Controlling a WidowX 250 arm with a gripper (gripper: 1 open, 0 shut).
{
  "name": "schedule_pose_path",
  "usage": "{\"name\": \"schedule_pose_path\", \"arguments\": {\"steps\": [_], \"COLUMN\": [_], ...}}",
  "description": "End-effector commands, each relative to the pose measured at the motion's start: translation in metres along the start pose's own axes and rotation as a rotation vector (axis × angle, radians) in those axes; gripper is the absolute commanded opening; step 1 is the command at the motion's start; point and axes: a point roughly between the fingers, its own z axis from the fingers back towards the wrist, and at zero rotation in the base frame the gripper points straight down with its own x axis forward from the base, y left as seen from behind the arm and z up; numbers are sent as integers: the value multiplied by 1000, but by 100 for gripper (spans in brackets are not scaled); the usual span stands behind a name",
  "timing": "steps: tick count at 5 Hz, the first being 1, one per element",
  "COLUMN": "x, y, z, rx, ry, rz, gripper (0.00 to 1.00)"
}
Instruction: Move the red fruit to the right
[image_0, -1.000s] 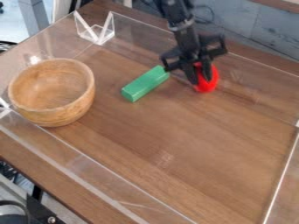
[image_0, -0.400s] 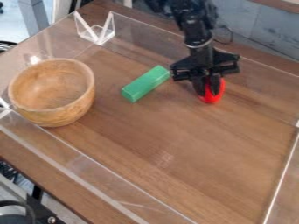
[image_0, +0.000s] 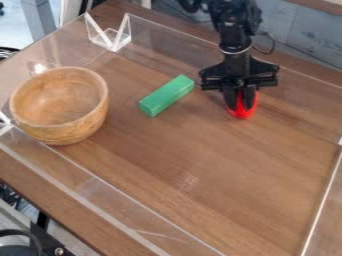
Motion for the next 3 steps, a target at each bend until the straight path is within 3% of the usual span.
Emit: {"name": "schedule_pose_path", "arguments": {"steps": [1,3], "x": [-8,-2], "y": [-13,-7], "z": [-15,2], "rx": [26,57], "ry": [31,59], "rz": [-50,-118], "gripper": [0,0]}}
